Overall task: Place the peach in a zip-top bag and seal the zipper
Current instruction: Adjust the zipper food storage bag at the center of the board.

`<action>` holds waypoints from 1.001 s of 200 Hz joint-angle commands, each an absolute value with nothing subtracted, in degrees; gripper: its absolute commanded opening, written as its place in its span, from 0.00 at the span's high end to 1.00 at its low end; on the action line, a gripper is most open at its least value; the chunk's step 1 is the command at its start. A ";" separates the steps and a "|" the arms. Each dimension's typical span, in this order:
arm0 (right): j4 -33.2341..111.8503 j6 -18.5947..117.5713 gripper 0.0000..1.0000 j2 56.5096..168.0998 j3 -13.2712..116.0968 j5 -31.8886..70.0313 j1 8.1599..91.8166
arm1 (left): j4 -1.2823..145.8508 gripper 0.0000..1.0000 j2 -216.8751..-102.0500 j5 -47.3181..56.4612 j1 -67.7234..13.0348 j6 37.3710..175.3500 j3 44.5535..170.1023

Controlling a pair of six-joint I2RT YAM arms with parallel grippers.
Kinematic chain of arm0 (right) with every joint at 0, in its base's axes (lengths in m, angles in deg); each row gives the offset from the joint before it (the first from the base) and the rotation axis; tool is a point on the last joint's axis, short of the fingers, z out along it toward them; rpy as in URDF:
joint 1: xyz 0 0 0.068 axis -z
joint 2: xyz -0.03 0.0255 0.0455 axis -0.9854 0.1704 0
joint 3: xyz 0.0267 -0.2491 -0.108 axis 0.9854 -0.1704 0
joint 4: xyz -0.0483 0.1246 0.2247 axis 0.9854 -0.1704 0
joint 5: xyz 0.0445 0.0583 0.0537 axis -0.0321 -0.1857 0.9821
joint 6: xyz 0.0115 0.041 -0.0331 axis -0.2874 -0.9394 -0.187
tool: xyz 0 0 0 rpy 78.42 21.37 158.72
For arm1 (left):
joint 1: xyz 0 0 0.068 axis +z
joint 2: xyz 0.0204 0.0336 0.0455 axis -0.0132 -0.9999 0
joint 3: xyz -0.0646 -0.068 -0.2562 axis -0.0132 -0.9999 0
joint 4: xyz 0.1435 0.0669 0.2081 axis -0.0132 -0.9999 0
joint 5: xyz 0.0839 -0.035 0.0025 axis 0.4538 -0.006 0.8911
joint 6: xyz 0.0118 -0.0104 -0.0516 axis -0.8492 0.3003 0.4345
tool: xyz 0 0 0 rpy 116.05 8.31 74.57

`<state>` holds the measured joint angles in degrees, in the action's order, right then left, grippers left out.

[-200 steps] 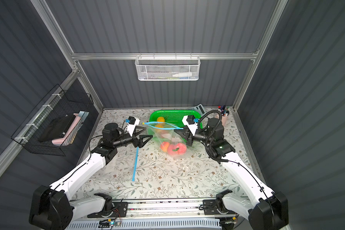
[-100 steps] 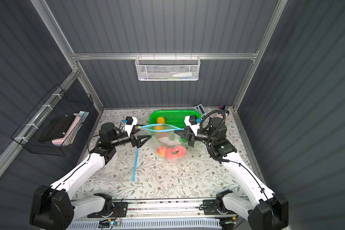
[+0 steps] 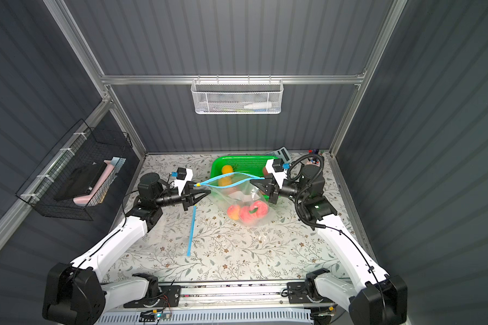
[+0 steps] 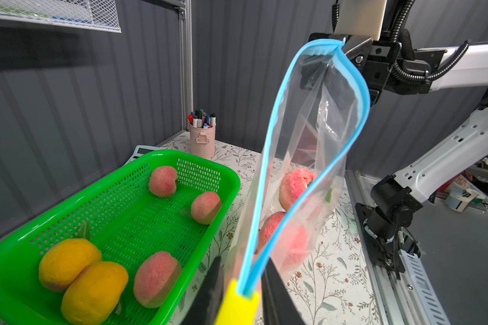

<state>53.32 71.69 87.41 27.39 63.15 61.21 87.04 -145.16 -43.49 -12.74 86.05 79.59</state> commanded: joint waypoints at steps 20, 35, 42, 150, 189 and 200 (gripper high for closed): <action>57.08 69.53 1.00 86.68 25.58 61.77 62.43 | 86.32 0.87 -142.81 -43.82 -12.17 85.10 80.07; 56.90 69.53 1.00 86.33 24.65 61.31 62.70 | 85.51 0.90 -142.60 -43.90 -12.17 84.64 80.42; 56.81 69.51 1.00 86.12 24.14 60.93 62.86 | 84.88 0.92 -142.63 -43.92 -12.17 84.41 80.71; 44.74 67.23 0.39 83.11 28.14 46.03 63.58 | 52.57 1.00 -149.77 -39.73 -12.17 69.11 99.65; 36.89 67.24 0.28 85.45 37.61 41.99 61.84 | 44.92 1.00 -152.90 -38.02 -12.17 64.05 106.32; 34.72 67.93 0.28 87.06 40.10 42.28 60.64 | 43.24 1.00 -153.35 -37.95 -12.17 62.70 107.60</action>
<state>40.51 67.21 84.87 34.95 44.35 62.61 51.04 -152.54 -38.95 -12.59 68.23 104.00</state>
